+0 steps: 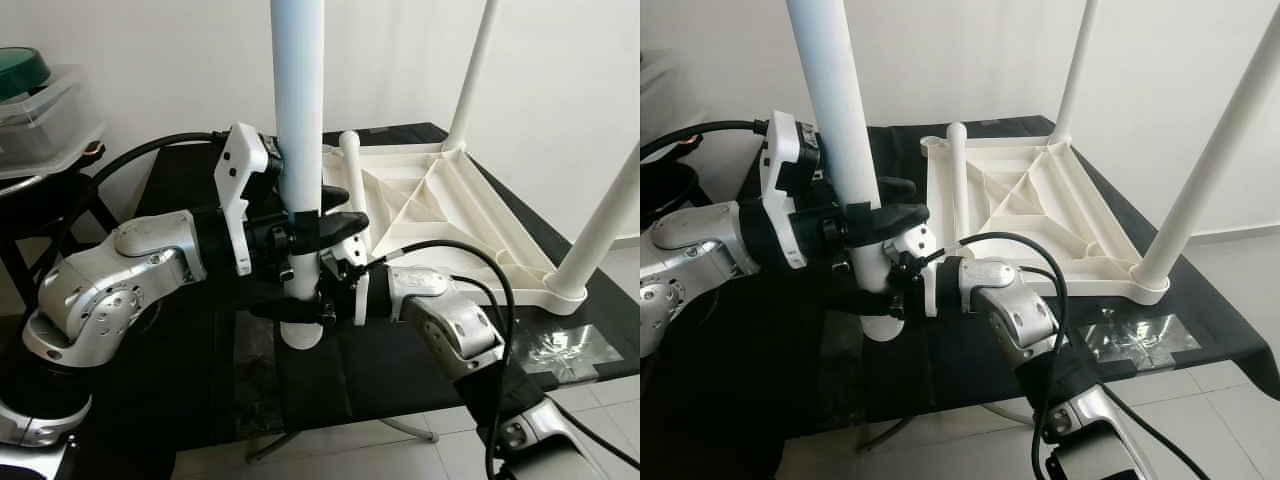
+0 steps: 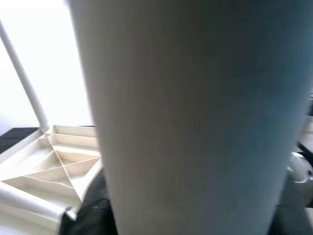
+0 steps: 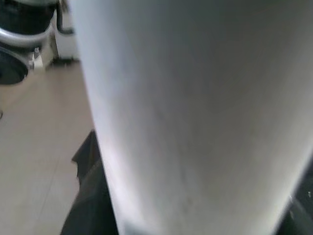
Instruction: Building children table
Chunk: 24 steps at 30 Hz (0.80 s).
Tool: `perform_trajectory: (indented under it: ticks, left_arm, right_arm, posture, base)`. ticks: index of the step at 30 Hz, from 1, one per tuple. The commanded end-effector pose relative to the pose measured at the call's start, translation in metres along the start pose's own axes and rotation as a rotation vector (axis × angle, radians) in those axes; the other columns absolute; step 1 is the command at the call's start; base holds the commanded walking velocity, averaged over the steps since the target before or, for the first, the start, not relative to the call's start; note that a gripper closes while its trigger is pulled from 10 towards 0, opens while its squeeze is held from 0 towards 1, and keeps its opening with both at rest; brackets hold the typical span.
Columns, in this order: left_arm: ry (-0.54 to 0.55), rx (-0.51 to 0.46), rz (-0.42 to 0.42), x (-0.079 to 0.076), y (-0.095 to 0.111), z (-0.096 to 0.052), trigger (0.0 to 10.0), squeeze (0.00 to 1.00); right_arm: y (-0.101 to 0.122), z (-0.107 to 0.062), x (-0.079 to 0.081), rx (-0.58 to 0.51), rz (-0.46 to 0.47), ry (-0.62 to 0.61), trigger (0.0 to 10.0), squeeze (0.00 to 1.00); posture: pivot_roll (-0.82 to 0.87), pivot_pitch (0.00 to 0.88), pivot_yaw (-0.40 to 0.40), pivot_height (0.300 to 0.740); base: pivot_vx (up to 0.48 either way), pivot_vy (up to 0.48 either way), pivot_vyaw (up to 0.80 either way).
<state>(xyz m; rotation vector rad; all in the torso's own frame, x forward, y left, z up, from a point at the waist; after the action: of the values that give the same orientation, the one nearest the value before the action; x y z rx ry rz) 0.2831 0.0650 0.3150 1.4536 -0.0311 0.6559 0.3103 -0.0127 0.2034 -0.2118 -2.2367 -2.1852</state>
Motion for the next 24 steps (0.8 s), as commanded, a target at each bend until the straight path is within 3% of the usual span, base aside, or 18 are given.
perform_trajectory:
  ticks: [1, 9, 12, 16, 17, 19, 20, 21, 22, 24]
  left_arm:
    - [-0.018, -0.013, 0.018, -0.002, 0.004, 0.005, 10.0, 1.0]
    - [0.037, -0.098, -0.019, 0.017, 0.028, -0.006, 10.0, 1.0]
    - [0.061, -0.136, -0.053, 0.03, 0.043, -0.015, 10.0, 1.0]
    - [0.067, -0.145, -0.066, 0.033, 0.046, -0.017, 10.0, 1.0]
    - [0.076, -0.15, -0.087, 0.035, 0.047, -0.018, 10.0, 0.0]
    - [0.07, -0.143, -0.11, 0.035, 0.045, -0.019, 10.0, 0.0]
    - [0.055, -0.136, -0.13, 0.033, 0.043, -0.019, 9.5, 0.0]
    - [0.038, -0.115, -0.15, 0.03, 0.039, -0.018, 2.9, 0.0]
    - [0.026, -0.11, -0.157, 0.027, 0.038, -0.018, 0.0, 0.0]
    - [0.014, -0.108, -0.172, 0.025, 0.037, -0.018, 0.0, 0.0]
  right_arm:
    - [0.004, 0.011, 0.005, 0.003, -0.025, 0.032, 0.0, 0.0]
    - [0.0, 0.007, 0.002, 0.013, -0.028, 0.01, 0.0, 0.0]
    - [-0.009, 0.002, 0.002, 0.07, -0.064, 0.007, 0.0, 0.0]
    - [-0.013, 0.0, 0.002, 0.098, -0.086, 0.007, 0.0, 0.0]
    - [-0.015, -0.001, 0.003, 0.113, -0.097, 0.008, 0.0, 0.0]
    - [-0.017, -0.002, 0.003, 0.119, -0.107, 0.006, 0.0, 0.0]
    - [-0.016, -0.002, 0.003, 0.114, -0.108, 0.003, 0.0, 0.0]
    - [-0.014, -0.003, 0.002, 0.106, -0.113, -0.005, 0.0, 0.0]
    - [-0.013, -0.003, 0.001, 0.101, -0.113, -0.01, 0.0, 0.0]
    - [-0.012, -0.003, 0.0, 0.097, -0.115, -0.016, 0.0, 0.0]
  posture:
    - [0.05, 0.001, 0.008, 0.74]
    - [0.05, 0.0, 0.009, 0.74]
    - [0.05, 0.0, 0.01, 0.74]
    - [0.05, 0.0, 0.01, 0.74]
    - [0.05, 0.0, 0.01, 0.74]
    - [0.05, 0.0, 0.012, 0.74]
    - [0.05, 0.0, 0.013, 0.74]
    - [0.05, 0.0, 0.013, 0.74]
    - [0.05, 0.0, 0.014, 0.74]
    - [0.05, 0.0, 0.014, 0.74]
  base:
    - [0.0, 0.0, 0.0]
    - [0.0, 0.0, 0.0]
    - [0.0, 0.0, 0.0]
    - [0.0, 0.0, 0.0]
    - [0.0, 0.0, 0.0]
    - [0.0, 0.0, 0.0]
    - [0.0, 0.0, 0.0]
    - [0.0, 0.0, 0.0]
    - [0.0, 0.0, 0.0]
    - [0.0, 0.0, 0.0]
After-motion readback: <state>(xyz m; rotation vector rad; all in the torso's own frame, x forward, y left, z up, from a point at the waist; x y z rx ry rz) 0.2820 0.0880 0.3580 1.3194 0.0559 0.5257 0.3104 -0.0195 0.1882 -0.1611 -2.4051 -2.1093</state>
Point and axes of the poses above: a point about 5 cm out from each wrist's last joint towards the gripper, its own z axis pointing out of the wrist towards the gripper, its own y axis along the axis of the wrist's last joint, x = y × z, the point moved 4 cm from there along z, pointing out of the wrist towards the gripper, and after that the axes turned 12 degrees about z, right-handed, at the moved point
